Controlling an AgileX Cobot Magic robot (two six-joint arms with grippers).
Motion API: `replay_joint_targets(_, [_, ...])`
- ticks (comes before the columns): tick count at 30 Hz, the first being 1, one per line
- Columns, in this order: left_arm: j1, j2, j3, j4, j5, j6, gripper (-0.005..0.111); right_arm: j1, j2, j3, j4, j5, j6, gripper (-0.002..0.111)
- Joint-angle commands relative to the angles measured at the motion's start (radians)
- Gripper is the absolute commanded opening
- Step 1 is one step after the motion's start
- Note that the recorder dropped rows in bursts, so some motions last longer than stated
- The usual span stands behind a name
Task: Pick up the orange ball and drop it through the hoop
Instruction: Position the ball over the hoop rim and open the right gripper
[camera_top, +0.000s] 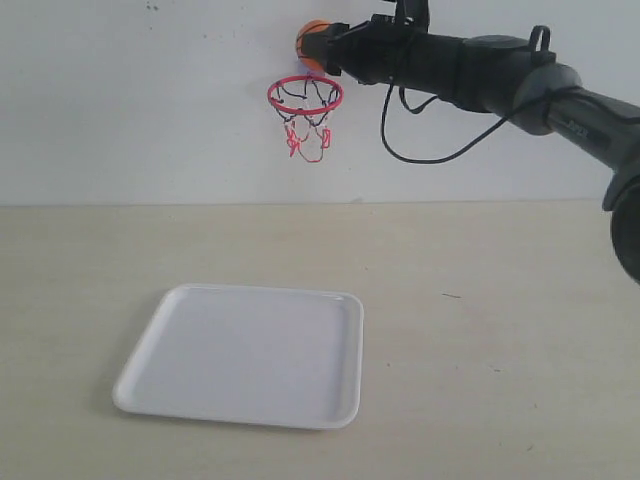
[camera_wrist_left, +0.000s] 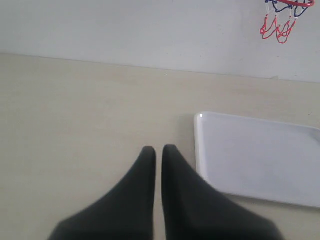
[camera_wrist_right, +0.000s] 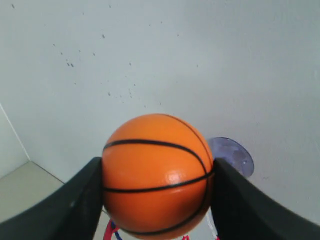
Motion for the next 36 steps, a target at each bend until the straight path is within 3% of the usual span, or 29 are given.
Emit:
replay_joint_targets(1, [-0.004, -0.003, 0.003, 0.008, 0.000, -0.006, 0.004, 0.028, 0.033, -0.047, 0.006, -0.029, 0.012, 0.000])
replay_joint_targets(6, [-0.004, -0.003, 0.003, 0.008, 0.000, -0.006, 0.004, 0.060, 0.051, -0.056, 0.001, -0.123, -0.021, 0.000])
replay_joint_targets(33, [-0.004, -0.003, 0.003, 0.008, 0.000, -0.006, 0.004, 0.060, 0.053, -0.056, 0.001, -0.197, -0.023, 0.001])
replay_joint_targets(35, [-0.004, -0.003, 0.003, 0.008, 0.000, -0.006, 0.004, 0.060, 0.053, -0.056, 0.001, -0.197, -0.022, 0.013])
replay_joint_targets(36, [-0.004, -0.003, 0.003, 0.008, 0.000, -0.006, 0.004, 0.060, 0.053, -0.056, 0.001, -0.197, -0.022, 0.025])
